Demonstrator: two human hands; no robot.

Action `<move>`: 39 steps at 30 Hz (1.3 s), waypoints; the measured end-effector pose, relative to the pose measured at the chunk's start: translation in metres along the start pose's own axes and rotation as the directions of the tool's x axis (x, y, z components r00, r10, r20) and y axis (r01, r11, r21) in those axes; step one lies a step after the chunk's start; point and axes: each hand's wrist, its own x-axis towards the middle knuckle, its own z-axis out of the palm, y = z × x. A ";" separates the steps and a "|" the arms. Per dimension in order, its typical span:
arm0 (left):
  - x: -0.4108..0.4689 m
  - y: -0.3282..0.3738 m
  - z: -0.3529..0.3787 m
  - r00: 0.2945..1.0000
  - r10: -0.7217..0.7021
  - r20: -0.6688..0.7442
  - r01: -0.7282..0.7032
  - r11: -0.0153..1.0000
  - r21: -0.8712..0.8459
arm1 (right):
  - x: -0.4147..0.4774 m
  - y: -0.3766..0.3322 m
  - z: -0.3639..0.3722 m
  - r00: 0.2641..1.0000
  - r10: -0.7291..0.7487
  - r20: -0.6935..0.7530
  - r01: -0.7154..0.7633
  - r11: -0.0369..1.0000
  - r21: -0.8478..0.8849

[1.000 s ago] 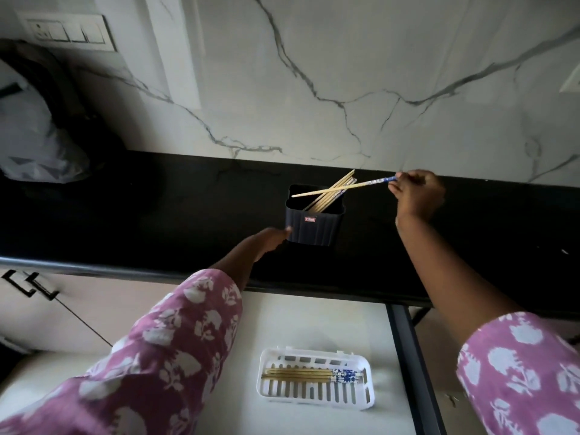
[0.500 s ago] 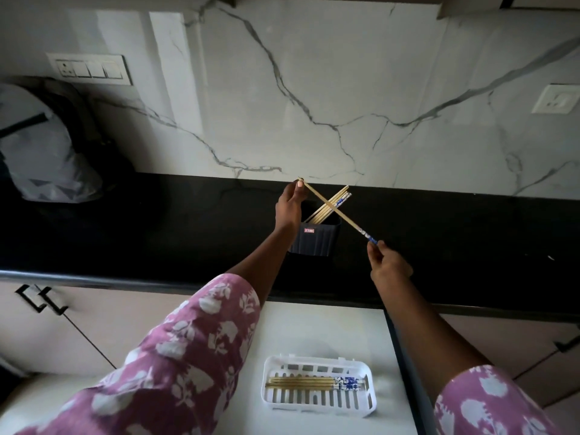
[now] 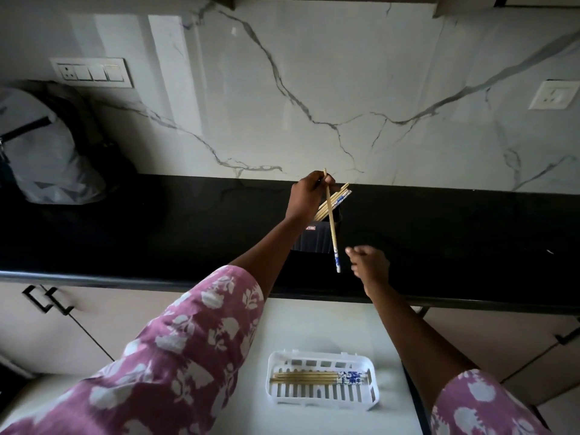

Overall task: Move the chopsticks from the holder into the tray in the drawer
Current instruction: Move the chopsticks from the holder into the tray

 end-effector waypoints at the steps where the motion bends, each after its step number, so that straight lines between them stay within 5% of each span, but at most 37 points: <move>1: 0.000 -0.002 0.002 1.000 0.006 0.013 -0.006 1.000 0.026 | -0.001 -0.006 0.000 0.990 -0.142 -0.004 0.141 0.987 -0.071; 5: -0.001 -0.012 0.009 0.999 0.016 0.030 -0.018 0.995 0.094 | -0.008 -0.030 0.006 0.883 -0.462 0.079 0.469 0.867 -0.168; 9: -0.005 -0.025 0.009 0.997 -0.014 0.073 0.010 0.999 0.051 | -0.007 -0.029 0.015 0.847 -0.528 0.067 0.524 0.804 -0.281; 14: -0.012 -0.078 -0.013 0.980 -0.186 0.074 0.169 0.966 0.194 | -0.002 0.005 0.024 0.909 -0.406 0.093 0.417 0.878 -0.234; 18: -0.023 -0.148 -0.038 0.893 -0.445 0.065 0.254 0.620 0.742 | -0.005 0.045 0.032 0.944 -0.268 0.190 0.306 0.929 -0.208; 24: -0.049 -0.212 -0.053 0.695 -0.717 0.053 0.373 0.422 0.826 | -0.018 0.109 0.040 0.873 -0.090 0.480 0.307 0.865 -0.396; 29: -0.056 -0.224 -0.051 0.649 -0.756 0.083 0.339 0.384 0.859 | -0.029 0.151 0.042 0.822 0.014 0.570 0.318 0.819 -0.478; 31: -0.054 -0.225 -0.051 0.636 -0.767 0.086 0.329 0.370 0.869 | -0.035 0.165 0.047 0.781 0.027 0.625 0.392 0.757 -0.523; 36: -0.047 -0.224 -0.051 0.579 -0.809 0.105 0.295 0.328 0.897 | -0.049 0.187 0.056 0.656 0.112 0.747 0.663 0.389 -0.640; 39: -0.046 -0.222 -0.051 0.575 -0.811 0.111 0.294 0.331 0.897 | -0.057 0.199 0.061 0.638 0.168 0.751 0.684 0.324 -0.654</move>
